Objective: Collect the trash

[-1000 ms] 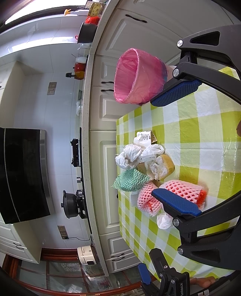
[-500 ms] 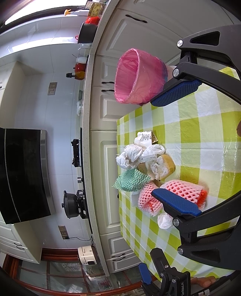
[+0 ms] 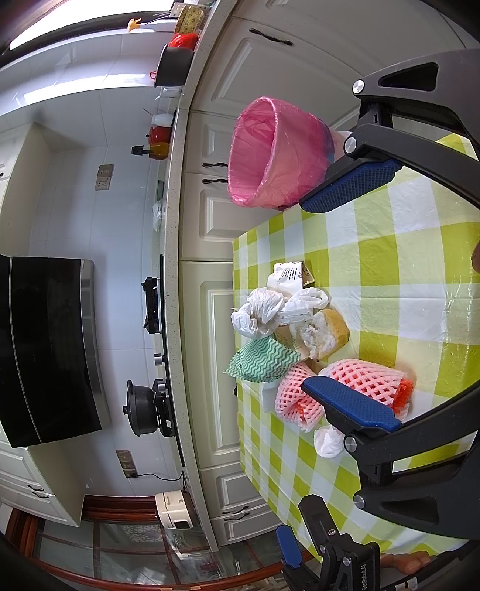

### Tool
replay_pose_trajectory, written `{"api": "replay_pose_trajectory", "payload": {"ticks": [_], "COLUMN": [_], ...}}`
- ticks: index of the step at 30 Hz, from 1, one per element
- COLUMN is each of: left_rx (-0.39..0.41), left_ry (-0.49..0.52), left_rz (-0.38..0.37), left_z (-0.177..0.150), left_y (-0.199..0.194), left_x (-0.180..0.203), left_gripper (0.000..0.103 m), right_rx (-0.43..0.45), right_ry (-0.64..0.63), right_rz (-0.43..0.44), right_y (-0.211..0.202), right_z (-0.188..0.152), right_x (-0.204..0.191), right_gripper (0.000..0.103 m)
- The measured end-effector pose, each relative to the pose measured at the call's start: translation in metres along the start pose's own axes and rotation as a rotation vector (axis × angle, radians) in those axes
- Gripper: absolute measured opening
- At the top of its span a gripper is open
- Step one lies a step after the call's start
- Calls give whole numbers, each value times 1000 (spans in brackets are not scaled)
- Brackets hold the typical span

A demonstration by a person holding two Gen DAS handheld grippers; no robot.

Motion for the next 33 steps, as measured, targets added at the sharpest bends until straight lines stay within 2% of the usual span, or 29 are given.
{"api": "replay_pose_trajectory", "payload": {"ticks": [28,33], "left_rx": [3,-17], "left_ry": [1,-10], "left_rz": [-1,6], "left_z": [0,-2], "left_y": [-2,-2], "left_x": [-1,-4], "left_gripper": [99,99], "right_rx": [2,-17], "right_ry": [1,-1], "right_rz": [0,15], "right_y": [1,1], "right_z": [-1,-1], "right_x": [1,0], "right_gripper": [84,84]}}
Point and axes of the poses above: each gripper's, at about its wrist camera, not at the fingertips, and y roughly the way its jaws point, x to its right, z to its top, the point moved 7 cm from there along y, roughly the way its jaws point, and after that the axes turned 10 degrees about z, right-handed, at the moved point
